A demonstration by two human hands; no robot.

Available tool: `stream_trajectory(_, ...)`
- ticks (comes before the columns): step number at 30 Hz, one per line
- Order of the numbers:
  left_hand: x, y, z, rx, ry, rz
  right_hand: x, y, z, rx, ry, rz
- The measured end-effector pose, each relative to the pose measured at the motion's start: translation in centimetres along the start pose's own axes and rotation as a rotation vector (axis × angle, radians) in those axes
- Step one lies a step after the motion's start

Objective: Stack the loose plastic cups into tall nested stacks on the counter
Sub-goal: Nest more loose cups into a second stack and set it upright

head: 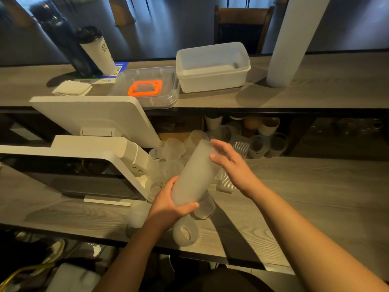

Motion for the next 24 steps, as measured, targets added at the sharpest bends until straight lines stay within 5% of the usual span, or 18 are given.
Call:
stream_trajectory(5,0.2,-0.5,0.3,-0.004,-0.031,-0.043,0.3,1.4,0.0,0.115,-0.054,0.074)
stream_trajectory(10,0.8,-0.5,0.5,-0.169,-0.004,-0.102,1.2,4.4,-2.4,0.193,0.215,0.144)
stream_trajectory(14,1.4,-1.3,0.2,-0.202,0.006,-0.129,1.7,9.1,-4.2,-0.08,0.295,0.296)
stream_trajectory(24,1.4,-1.4,-0.4,-0.166,0.017,-0.102,4.0,15.9,-2.6,-0.783,-0.035,0.399)
Point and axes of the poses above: each hand's wrist, its own x-axis towards the middle knuckle, its own z-axis out of the palm, y = z × x, the point moved 6 cm from there along x, towards the middle knuckle, and after that the axes turned 2 degrees about -y, right-handed, at the moved point
